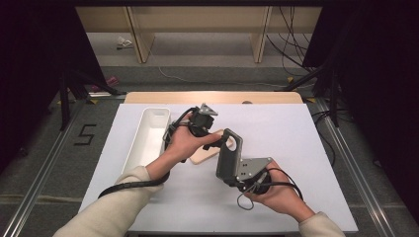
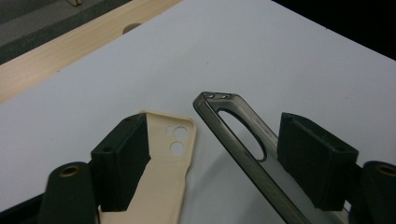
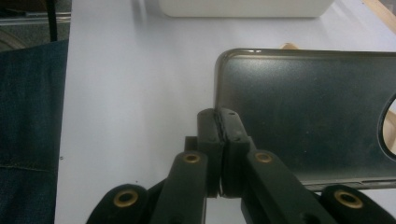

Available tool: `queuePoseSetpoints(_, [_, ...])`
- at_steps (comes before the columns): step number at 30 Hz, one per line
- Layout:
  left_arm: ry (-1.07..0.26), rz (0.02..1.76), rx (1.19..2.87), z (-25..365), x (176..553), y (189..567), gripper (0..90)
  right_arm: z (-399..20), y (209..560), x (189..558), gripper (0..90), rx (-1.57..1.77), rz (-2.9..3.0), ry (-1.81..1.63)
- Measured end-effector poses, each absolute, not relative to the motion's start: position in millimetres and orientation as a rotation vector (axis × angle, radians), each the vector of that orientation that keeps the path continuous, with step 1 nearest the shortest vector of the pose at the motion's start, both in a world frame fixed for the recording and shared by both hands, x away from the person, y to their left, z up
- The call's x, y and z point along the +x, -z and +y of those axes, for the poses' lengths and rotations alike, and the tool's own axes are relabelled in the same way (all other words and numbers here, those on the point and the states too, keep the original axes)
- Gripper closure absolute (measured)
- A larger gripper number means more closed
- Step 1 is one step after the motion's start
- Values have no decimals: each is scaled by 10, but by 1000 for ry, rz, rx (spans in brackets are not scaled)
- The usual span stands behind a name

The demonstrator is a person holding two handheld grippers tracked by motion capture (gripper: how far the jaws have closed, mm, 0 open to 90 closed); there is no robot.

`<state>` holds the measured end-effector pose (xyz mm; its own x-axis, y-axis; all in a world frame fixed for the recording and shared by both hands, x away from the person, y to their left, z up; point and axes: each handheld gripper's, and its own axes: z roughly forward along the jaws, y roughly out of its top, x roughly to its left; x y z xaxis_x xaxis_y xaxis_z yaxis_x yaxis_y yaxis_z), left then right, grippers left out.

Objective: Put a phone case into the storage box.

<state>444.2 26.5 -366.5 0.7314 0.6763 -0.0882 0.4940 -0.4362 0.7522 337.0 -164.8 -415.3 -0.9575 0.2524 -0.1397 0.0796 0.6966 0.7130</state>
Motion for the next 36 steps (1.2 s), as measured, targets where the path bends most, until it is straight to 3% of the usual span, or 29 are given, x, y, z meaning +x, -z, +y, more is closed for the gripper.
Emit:
queuePoseSetpoints(13, [-197,983,2192,54,4607,3802,406,-1634,4154,3369,895,255,2673,-1094])
queuePoseSetpoints(36, [-48,1043,2128,47,4634,3795,689,-1592,4171,3367,895,218,2674,-1069])
